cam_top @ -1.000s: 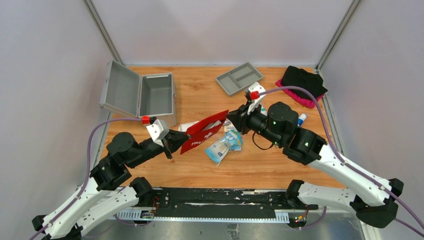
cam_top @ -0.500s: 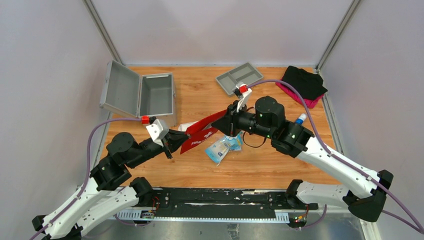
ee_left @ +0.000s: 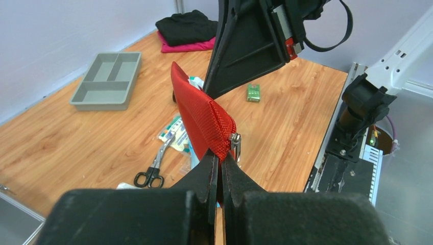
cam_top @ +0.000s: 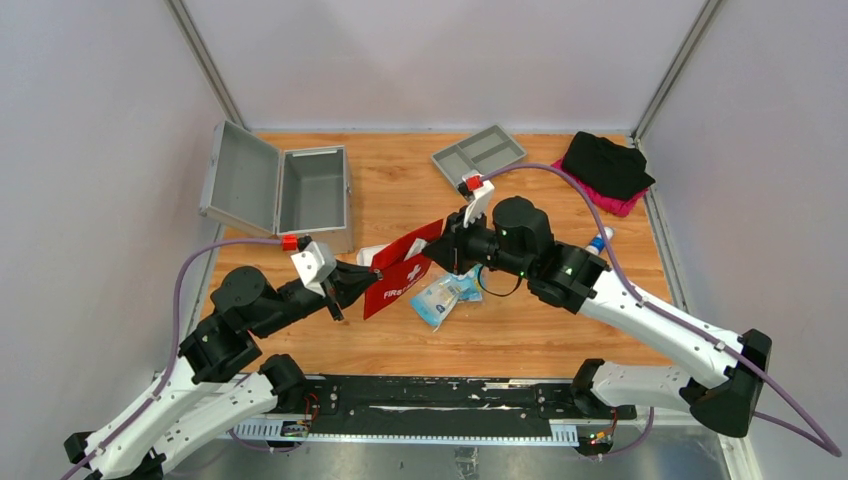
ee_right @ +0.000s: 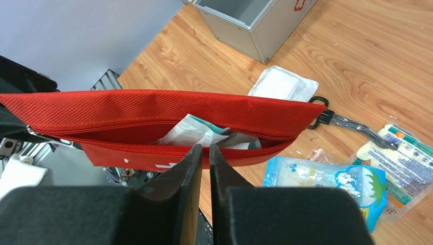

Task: Organize the medicine kit
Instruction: Adjust the medical item in the medicine pouch.

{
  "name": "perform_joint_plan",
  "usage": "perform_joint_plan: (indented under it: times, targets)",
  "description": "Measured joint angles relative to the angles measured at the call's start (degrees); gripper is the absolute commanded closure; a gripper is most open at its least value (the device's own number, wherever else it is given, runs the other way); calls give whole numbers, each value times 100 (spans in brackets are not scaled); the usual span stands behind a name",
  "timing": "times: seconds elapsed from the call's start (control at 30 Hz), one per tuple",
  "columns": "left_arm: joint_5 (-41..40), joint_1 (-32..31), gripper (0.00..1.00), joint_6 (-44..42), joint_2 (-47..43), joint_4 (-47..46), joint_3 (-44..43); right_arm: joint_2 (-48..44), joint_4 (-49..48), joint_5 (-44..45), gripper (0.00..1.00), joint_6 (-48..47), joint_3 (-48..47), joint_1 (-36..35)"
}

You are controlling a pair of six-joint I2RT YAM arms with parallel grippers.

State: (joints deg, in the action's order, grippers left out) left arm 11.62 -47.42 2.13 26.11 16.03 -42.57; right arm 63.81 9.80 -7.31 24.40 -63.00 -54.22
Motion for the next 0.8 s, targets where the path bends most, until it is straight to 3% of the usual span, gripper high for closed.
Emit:
perform_joint_plan:
  times: [0.8]
  targets:
    - [90, 0, 100, -2, 2, -33, 22, -636, -323, -354, 81, -776, -37, 0]
